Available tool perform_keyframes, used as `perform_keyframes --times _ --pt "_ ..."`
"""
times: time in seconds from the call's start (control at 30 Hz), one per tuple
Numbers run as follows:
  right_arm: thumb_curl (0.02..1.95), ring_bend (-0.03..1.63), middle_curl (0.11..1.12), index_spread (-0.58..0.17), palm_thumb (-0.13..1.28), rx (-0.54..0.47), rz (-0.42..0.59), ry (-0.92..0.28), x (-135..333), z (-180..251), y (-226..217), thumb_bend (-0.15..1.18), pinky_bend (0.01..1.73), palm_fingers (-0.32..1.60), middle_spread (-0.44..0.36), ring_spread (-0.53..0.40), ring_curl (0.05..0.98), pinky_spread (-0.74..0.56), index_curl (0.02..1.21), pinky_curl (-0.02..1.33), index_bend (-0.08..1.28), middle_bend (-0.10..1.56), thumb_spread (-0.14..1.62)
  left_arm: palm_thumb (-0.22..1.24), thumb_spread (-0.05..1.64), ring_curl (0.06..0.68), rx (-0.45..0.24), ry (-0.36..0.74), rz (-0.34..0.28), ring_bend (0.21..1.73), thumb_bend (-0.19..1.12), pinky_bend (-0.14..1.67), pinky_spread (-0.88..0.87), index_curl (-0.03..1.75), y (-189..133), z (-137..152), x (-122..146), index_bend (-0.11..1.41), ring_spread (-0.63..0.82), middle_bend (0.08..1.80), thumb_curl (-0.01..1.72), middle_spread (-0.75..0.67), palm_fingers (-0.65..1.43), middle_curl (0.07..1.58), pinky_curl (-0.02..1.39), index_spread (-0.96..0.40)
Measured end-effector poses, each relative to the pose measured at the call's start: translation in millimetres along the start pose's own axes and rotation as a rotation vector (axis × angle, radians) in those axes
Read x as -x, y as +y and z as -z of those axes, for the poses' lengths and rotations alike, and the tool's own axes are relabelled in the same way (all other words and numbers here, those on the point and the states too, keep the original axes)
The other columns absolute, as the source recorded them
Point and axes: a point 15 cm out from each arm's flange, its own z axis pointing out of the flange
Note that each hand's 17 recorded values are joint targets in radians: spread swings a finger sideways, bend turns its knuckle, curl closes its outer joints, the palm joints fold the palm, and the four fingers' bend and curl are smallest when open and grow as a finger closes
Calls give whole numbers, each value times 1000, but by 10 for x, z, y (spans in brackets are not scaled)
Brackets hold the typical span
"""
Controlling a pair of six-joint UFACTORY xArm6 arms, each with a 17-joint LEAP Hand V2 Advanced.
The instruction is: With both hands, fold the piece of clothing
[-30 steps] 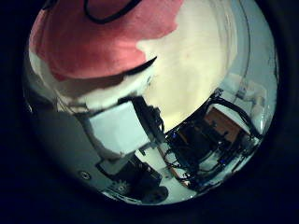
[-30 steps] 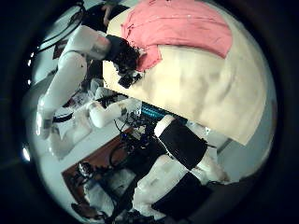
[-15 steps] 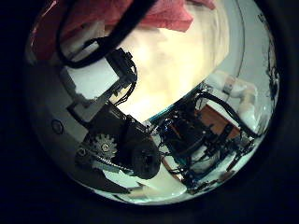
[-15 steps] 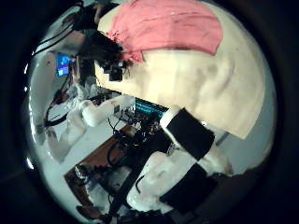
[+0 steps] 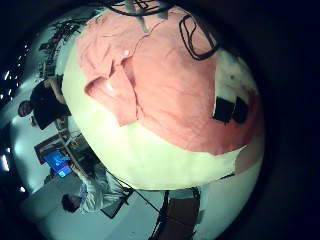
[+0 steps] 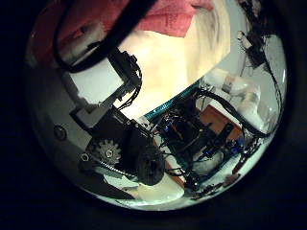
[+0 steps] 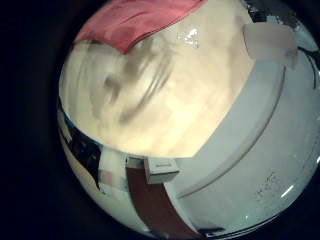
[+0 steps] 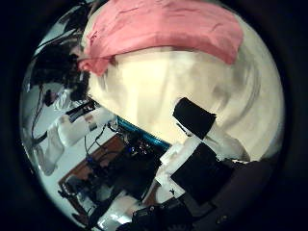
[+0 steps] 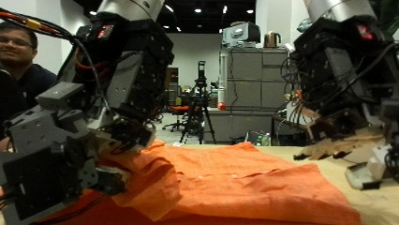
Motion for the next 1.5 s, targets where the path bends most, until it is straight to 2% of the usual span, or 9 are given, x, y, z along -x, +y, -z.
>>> perform_keyframes --times 0.27,0.4,0.5,0.53,0.6,0.77,1.0,1.2,1.5 --pt "308 443 375 -192 698 29 -27 46 -160 -306 -238 -19 233 436 35 -23 307 9 310 286 175 261 1045 764 986 552 3 4 11 1338 -23 1133 -666 1077 114 141 17 383 -459 960 556 -545 958 1012 634 -690" --pt "332 510 389 -223 765 8 -54 86 -260 -349 -355 -7 250 578 -17 -97 313 -64 321 275 181 293 1002 767 992 548 1 5 10 1339 -20 1129 -666 1142 162 178 25 347 -457 953 555 -550 961 1020 632 -701" --pt "358 685 440 -290 859 -26 -75 105 -300 -348 -460 12 421 1193 -109 -220 347 -317 338 284 246 427 1003 767 994 546 5 6 10 1337 -21 1128 -666 1186 206 203 27 316 -457 948 554 -552 961 1026 631 -707" --pt "365 769 498 -312 883 -35 -88 110 -302 -348 -487 7 512 1403 -128 -244 404 -384 402 340 345 546 1006 767 994 546 7 8 7 1337 -21 1128 -666 1199 223 210 26 306 -457 946 554 -553 962 1029 631 -709" --pt "382 852 562 -326 938 -41 -86 131 -315 -338 -509 21 654 1474 -139 -253 457 -422 473 405 482 686 1022 767 995 544 10 14 4 1334 -21 1123 -668 1225 265 234 19 289 -458 944 554 -556 961 1032 631 -711" --pt "440 1050 685 -323 1078 -68 -68 162 -309 -179 -473 83 966 1359 -146 -260 559 -395 626 555 780 963 1115 763 998 541 16 35 -9 1328 -21 1115 -670 1282 421 293 6 246 -461 937 554 -562 969 1039 630 -713" --pt "511 1233 780 -302 1129 11 -76 163 -237 82 70 92 1166 1151 -150 -254 668 -336 758 696 987 1171 1163 762 1006 537 57 65 -35 1315 -21 1100 -673 1347 662 314 48 196 -463 920 551 -570 986 1046 629 -710" --pt "559 1287 813 -289 1136 -50 -82 175 -202 439 349 78 1212 1082 -150 -248 718 -305 812 768 1046 1238 1185 768 1008 537 79 103 -54 1307 -18 1090 -676 1387 790 411 107 180 -465 907 549 -576 991 1052 630 -700" --pt "619 1300 829 -277 1151 -149 -104 182 -227 1019 290 56 1219 1057 -148 -242 753 -274 848 835 1058 1261 1183 778 1008 536 71 107 -39 1296 -20 1076 -680 1427 834 821 244 181 -467 895 546 -583 1004 1059 632 -679"
